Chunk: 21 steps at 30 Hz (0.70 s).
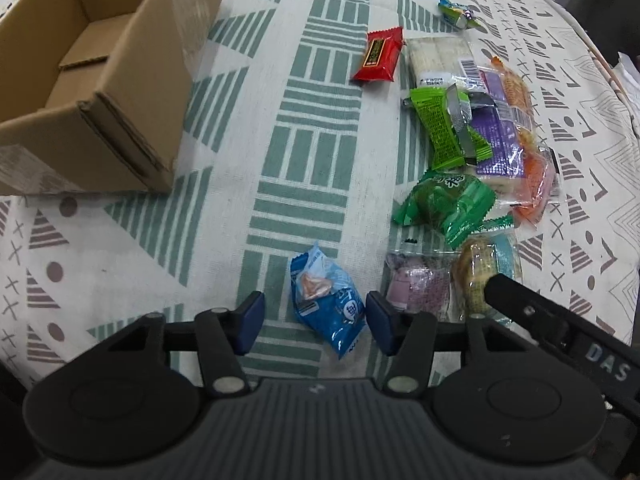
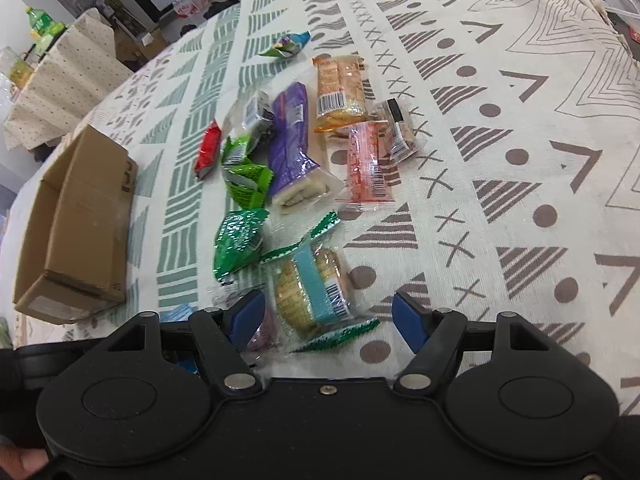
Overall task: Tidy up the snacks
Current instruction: 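Reach the left gripper to the blue candy packet while the right gripper reaches the green-wrapped bread, then lift the blue packet with the left gripper while the right gripper lifts the bread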
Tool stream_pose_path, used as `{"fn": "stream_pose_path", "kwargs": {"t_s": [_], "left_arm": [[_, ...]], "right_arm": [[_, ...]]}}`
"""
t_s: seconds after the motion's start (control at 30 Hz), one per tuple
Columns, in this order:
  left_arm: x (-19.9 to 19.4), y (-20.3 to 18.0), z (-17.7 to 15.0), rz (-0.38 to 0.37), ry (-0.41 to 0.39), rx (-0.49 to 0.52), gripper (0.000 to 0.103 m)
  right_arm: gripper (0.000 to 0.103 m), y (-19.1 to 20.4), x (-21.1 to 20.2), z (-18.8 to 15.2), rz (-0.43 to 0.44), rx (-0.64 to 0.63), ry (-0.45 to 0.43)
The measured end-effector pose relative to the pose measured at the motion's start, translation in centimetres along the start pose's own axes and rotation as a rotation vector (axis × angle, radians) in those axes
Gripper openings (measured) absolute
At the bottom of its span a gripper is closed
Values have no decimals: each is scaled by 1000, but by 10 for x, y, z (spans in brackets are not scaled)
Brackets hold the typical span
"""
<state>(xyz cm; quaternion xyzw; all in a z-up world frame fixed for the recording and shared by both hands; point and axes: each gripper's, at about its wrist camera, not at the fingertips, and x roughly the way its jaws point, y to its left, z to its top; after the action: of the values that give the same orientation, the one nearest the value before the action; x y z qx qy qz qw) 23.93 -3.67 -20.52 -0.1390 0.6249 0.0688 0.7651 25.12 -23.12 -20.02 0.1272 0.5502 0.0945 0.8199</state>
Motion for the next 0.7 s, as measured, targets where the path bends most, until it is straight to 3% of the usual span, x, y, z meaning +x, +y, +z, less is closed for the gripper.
{"fn": "stream_pose_path", "kwargs": {"t_s": [0.1,0.3,0.43,0.7], "left_arm": [[6,-2,1,20,20,-9,39],[6,-1,-1,18,5,-19,37],[-2,1,0,7,-26,-13,36],[-26,4,12,-10,-97,29,36]], "right_arm": [[70,5,7,2,-12,-22,8],[67,8,13,3,-33,-49,17],[47,11,12,1,-17,-64,6],[39,13,0,-1,-11,-64,-40]]}}
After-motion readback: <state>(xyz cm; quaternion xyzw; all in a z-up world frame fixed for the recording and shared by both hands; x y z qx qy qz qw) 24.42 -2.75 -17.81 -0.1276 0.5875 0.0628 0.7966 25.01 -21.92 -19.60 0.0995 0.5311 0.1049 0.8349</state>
